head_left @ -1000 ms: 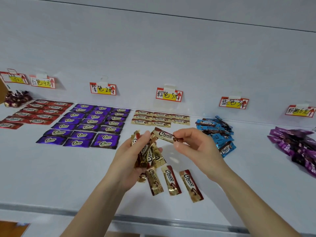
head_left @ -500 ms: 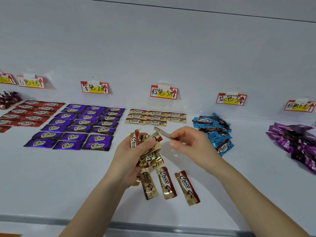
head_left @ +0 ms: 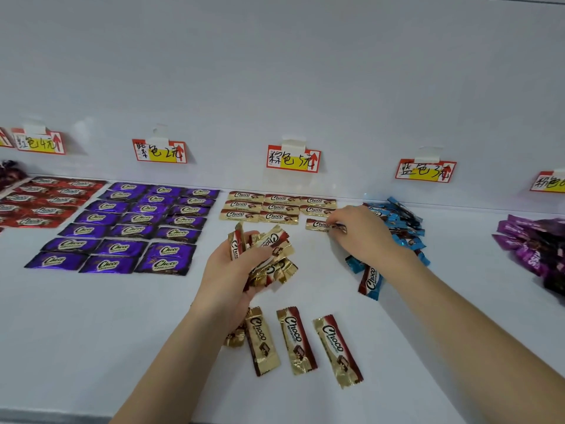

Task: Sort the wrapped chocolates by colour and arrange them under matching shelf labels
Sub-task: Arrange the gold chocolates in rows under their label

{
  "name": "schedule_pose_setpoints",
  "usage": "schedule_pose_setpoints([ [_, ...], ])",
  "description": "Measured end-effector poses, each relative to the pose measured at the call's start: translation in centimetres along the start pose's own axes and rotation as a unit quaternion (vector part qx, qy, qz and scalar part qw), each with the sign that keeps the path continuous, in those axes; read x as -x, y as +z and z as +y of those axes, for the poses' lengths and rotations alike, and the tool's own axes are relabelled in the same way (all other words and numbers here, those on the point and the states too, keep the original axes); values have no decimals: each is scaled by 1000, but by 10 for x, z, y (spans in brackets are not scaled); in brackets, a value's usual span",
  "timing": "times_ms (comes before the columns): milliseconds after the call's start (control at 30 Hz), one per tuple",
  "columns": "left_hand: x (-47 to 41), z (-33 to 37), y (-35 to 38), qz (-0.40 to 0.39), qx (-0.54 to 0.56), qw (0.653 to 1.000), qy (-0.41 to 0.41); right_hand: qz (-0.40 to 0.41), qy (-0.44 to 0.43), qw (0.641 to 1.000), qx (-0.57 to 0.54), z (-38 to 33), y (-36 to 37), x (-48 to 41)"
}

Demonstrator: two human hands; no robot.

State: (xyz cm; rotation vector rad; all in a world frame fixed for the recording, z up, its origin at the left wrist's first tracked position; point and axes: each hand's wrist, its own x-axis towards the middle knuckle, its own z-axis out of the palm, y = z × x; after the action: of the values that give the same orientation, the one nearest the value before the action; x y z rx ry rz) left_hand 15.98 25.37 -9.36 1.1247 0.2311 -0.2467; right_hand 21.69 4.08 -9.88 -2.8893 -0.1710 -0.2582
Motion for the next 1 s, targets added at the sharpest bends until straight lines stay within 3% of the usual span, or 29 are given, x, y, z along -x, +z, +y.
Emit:
schedule_pose_setpoints([
  [200,0,0,-4,0,13,1000,16,-42,-39,998,-13,-3,5,-1],
  [700,2,-1,-4,-12,-19,999,30,-59,-38,997,23,-6,8,-7],
  [900,4,0,-7,-17,12,1000,13,-24,-37,999,2,-10,3,-2],
  [1000,3,-2,-9,-30,19,999,7,-45,-38,998,14,-12,4,-1],
])
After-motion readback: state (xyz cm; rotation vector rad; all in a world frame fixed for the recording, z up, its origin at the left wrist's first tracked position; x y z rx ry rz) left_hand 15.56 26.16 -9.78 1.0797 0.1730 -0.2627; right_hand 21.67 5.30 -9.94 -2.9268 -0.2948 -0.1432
